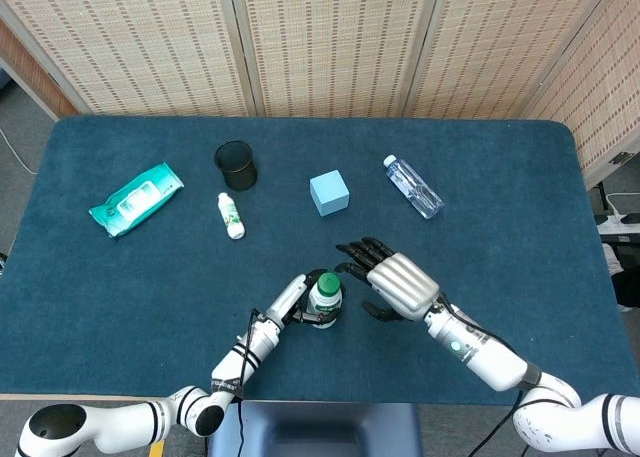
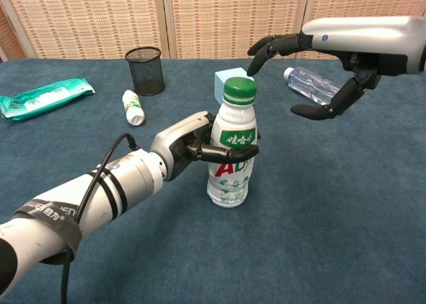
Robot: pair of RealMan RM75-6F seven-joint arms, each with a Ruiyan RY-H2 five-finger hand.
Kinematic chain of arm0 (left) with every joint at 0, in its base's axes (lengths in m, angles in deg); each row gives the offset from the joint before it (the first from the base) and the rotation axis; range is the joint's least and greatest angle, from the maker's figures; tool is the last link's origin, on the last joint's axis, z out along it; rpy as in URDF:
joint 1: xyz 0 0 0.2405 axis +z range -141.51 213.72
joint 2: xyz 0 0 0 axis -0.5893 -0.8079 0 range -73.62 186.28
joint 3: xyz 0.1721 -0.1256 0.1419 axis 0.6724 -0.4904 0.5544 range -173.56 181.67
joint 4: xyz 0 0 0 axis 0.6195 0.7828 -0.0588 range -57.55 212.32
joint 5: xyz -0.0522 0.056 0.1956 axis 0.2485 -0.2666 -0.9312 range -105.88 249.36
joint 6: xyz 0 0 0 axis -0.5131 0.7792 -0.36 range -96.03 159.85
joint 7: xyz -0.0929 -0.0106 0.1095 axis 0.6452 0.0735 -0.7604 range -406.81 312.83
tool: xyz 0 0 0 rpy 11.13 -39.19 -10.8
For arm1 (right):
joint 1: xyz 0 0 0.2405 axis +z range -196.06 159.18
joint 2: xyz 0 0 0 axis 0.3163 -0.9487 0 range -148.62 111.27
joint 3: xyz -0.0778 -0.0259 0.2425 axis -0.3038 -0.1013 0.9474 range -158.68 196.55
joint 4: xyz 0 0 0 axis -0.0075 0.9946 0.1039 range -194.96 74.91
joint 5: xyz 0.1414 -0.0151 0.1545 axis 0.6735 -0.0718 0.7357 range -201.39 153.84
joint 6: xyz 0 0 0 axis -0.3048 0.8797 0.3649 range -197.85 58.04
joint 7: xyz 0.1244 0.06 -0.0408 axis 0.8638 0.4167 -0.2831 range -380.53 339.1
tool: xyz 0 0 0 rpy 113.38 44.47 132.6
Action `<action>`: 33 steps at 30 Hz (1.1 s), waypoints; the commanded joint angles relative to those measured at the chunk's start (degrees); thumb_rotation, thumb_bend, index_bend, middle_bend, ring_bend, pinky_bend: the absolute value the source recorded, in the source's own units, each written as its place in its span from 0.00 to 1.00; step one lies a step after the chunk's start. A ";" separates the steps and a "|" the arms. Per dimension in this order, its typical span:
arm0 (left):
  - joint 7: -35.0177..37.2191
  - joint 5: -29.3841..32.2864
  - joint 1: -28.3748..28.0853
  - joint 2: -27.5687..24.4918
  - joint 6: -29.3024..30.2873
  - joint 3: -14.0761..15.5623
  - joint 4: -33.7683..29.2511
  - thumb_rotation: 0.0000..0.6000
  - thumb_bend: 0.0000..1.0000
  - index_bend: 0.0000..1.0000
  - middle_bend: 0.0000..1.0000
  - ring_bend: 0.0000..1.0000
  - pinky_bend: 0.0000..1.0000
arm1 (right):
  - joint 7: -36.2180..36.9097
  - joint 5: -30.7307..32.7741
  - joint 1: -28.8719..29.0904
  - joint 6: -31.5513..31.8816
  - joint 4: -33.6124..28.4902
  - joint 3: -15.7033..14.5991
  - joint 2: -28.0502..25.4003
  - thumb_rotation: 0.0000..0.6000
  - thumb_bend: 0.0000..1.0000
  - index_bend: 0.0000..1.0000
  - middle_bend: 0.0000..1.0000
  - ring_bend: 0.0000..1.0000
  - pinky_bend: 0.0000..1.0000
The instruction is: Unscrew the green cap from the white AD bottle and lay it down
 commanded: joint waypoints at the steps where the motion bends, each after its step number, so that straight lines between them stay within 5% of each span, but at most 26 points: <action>1: -0.06 -0.01 -0.11 0.22 -0.13 0.02 0.18 1.00 0.97 0.64 0.82 0.42 0.09 | -0.29 0.41 0.31 -0.47 0.11 -0.21 0.20 1.00 0.35 0.19 0.00 0.00 0.00; 33: 0.23 -0.39 0.07 0.71 -0.06 0.06 0.34 1.00 0.96 0.64 0.82 0.42 0.09 | -3.20 3.36 2.09 1.90 -0.58 1.43 4.64 1.00 0.35 0.23 0.00 0.00 0.00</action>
